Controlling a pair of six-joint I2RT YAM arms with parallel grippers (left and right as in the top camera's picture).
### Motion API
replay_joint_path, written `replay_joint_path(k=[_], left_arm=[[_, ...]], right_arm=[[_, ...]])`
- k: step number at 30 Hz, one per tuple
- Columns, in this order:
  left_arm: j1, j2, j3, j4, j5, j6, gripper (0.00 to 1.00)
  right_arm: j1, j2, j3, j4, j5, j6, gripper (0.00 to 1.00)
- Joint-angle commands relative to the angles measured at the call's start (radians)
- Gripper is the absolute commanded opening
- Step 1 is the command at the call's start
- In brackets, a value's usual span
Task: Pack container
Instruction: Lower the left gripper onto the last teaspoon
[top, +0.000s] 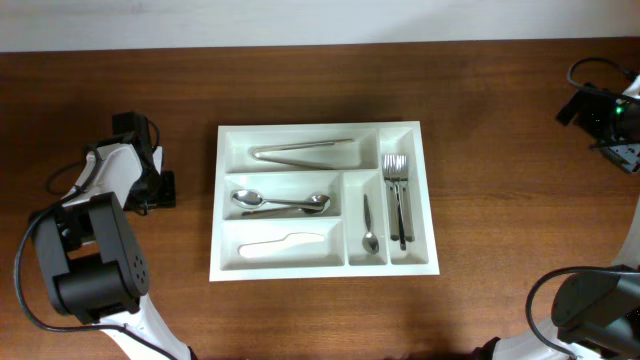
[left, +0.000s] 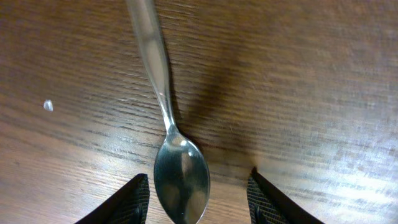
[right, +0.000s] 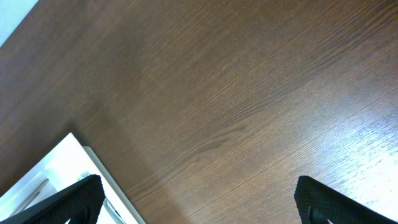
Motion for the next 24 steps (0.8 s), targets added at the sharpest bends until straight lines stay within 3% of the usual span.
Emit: replay_joint_path(k=[1,5,13,20,24], left_arm=[[0.011,0.012,-0.029,-0.005,-0.05,0.188,0.54],[0.011,0.012,-0.029,-0.005,-0.185,0.214,0.53],[0.01,0.012,-0.029,-0.004,-0.219,0.278,0.41],[-0.016,0.012,-0.029,0.019,-0.223,0.288,0.41],[-0.049,0.012,-0.029,0.062,-0.312,0.29,0.41]], right_arm=[[-0.003,-0.013,0.011,0.0,-0.002,0.008,0.99],[-0.003,-0.013,0.011,0.0,-0.002,0.008,0.99],[-0.003,-0.013,0.011,0.0,-0.002,0.008,0.99],[-0.003,-0.013,0.011,0.0,-0.002,0.008,0.99],[-0.003,-0.013,0.011,0.0,-0.002,0.008,0.99]])
